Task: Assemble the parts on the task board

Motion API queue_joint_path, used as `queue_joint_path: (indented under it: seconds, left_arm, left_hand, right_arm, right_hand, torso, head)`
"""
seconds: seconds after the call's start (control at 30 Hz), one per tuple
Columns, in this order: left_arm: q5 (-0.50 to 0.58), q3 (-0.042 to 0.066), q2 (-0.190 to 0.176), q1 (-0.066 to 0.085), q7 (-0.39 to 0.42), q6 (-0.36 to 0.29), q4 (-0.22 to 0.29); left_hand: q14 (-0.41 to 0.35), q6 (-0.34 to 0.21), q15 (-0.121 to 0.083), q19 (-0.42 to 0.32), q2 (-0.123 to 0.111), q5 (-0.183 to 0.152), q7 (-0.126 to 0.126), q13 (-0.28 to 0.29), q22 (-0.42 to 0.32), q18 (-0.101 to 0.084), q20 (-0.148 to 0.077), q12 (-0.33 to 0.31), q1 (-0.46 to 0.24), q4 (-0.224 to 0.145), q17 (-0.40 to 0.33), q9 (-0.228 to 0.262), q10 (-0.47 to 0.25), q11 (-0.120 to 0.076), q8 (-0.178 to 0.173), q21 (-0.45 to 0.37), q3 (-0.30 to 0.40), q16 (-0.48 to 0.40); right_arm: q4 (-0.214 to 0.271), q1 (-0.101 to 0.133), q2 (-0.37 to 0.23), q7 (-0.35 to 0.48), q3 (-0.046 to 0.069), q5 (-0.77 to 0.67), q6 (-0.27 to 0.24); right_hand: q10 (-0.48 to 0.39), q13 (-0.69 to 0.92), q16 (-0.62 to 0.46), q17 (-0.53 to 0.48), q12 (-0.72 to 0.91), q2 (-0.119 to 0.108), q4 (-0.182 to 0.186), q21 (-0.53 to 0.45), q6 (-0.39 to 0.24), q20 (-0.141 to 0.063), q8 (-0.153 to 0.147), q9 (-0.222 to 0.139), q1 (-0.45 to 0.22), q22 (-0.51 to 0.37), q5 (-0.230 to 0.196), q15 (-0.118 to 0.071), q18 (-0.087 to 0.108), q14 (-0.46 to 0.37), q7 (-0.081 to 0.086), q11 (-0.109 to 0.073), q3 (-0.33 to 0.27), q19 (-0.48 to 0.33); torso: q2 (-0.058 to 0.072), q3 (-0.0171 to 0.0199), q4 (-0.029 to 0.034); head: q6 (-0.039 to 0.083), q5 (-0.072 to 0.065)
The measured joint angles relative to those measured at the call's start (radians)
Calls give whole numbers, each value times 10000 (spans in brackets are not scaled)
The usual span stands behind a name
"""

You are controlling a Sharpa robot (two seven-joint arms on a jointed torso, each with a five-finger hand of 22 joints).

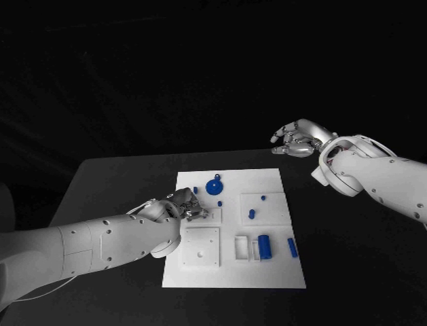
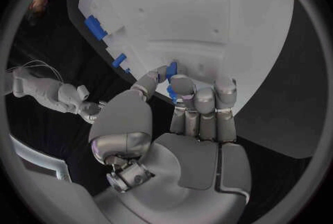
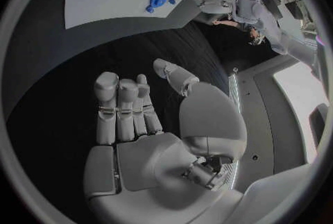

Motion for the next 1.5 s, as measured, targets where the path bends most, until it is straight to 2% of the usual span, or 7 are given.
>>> queue_joint_path:
  seconds: [0.4, 1.07, 1.13, 1.2, 1.5]
  left_arm:
    - [39, 6, 30, -8, -5, 162, -65]
    - [44, 13, 51, -17, -7, 256, -139]
    - [44, 15, 57, -26, -4, 262, -144]
    - [45, 16, 58, -30, -1, 272, -146]
    - [50, 20, 55, -30, 7, 314, -150]
  left_hand:
    - [17, 2, -17, 0, 0, 23, 1, -1, 2, 1, 29, 0, 0, 0, -1, 0, 15, 14, 17, 0, 0, 0]
    - [20, 7, -19, 0, -26, 27, -2, 16, 5, 2, 31, 83, -26, 0, 13, 1, 32, 31, 53, 39, 0, 0]
    - [20, 9, -19, 0, -44, -396, -3, 17, 5, 3, 32, 83, -14, 1, 21, 2, 14, 13, 72, 39, 1, 0]
    - [20, 9, -19, 0, -107, -539, -3, 17, 4, 3, 32, 83, 0, 128, 21, 2, 5, 3, 74, 39, 127, 0]
    - [20, 10, -20, -24, -233, -622, -3, 47, 3, 4, 10, 124, -18, 174, 42, 9, 5, 3, 132, 39, 164, 39]
  right_arm:
    - [55, 0, -2, 0, 0, 28, 13]
    - [71, 0, 10, 0, 0, 38, 27]
    - [65, 0, 22, 0, 0, 38, 28]
    - [64, 0, 29, 0, 0, 39, 30]
    - [79, 0, 59, 0, 0, 40, 38]
  right_hand:
    - [0, 0, 0, -2, -2, 0, 28, 0, 3, 0, -36, 0, 0, -1, 116, 36, -1, 36, -1, 1, -28, 0]
    - [1, -8, 0, 5, -4, 0, 55, 0, -31, 0, -36, 0, 0, -1, 156, 36, 0, 35, 9, 1, -55, 0]
    - [1, -8, 0, 5, -4, 0, 55, 0, -35, 0, -36, 1, 0, -1, 194, 36, -1, 35, 7, 1, -55, 0]
    - [1, -8, 0, 5, -5, -11, 55, 0, -35, 0, -36, 1, -11, -2, 194, 37, -1, 35, 7, 1, -55, 0]
    - [1, -7, 0, 4, -10, -40, 55, 0, -36, 0, -36, 1, -40, -2, 194, 37, -1, 35, 6, 1, -55, 0]
  torso:
    - [-2, 8, -5]
    - [4, 0, -6]
    - [7, 0, -6]
    - [7, 0, -6]
    - [7, 0, -6]
  head:
    - [-12, 14]
    - [-35, -10]
    - [-35, -12]
    - [-46, -18]
    - [-75, -35]
